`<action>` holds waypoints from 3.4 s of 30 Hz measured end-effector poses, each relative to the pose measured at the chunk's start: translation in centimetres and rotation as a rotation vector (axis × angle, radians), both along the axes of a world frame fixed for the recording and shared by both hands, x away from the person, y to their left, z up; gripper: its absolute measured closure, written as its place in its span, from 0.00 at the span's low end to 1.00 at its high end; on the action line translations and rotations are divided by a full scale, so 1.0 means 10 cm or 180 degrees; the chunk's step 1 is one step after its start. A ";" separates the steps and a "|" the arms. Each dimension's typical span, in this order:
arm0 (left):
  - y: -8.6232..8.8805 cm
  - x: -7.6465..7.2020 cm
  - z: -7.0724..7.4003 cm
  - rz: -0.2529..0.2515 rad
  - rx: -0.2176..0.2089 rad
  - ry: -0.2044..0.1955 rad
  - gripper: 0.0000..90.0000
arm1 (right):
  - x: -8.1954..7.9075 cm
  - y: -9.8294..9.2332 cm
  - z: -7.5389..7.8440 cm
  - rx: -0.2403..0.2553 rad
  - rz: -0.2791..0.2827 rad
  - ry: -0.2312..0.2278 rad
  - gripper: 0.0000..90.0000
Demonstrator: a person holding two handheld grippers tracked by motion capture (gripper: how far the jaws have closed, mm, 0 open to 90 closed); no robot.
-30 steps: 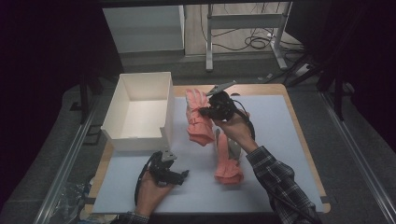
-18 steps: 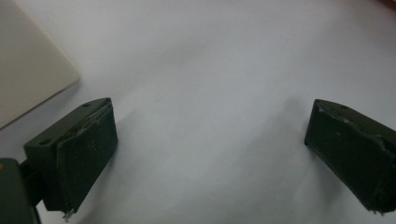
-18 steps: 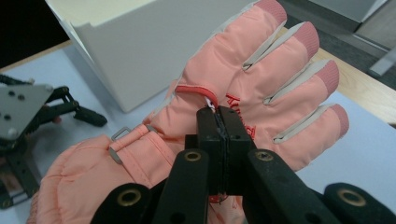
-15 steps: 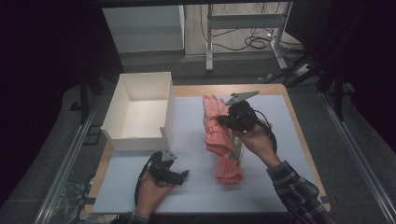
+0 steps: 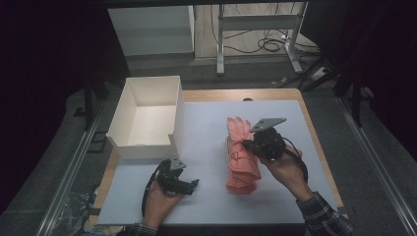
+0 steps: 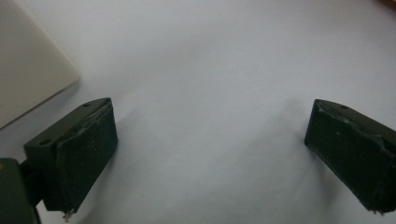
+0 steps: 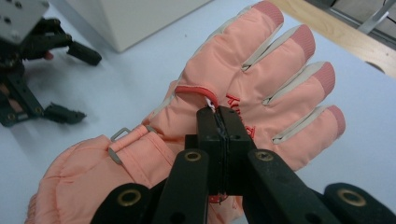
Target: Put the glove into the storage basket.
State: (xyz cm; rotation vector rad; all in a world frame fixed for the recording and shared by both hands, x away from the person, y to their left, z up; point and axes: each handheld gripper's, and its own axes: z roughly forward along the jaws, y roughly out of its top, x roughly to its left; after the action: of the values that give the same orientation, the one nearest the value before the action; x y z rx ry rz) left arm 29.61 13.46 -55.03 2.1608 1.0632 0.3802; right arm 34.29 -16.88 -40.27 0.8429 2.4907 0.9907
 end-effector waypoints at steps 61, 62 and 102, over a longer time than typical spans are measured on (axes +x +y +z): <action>0.00 0.00 0.00 -0.0009 0.0009 -0.0003 0.03 | -0.36 -0.72 -1.13 0.0373 -0.0188 0.0279 0.78; 0.00 0.00 0.00 -0.0010 0.0010 -0.0003 0.03 | -0.37 -0.72 -1.14 0.0377 -0.0182 0.0288 0.78; 0.00 0.00 0.00 -0.0013 0.0013 0.0008 0.03 | -0.15 0.00 -1.31 0.0399 0.0034 0.0251 0.80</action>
State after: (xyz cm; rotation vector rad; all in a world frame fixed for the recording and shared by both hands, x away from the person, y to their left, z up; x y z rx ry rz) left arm 29.66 13.49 -55.01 2.1675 1.0600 0.3779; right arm 32.84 -16.84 -53.35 0.9244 2.5223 1.1486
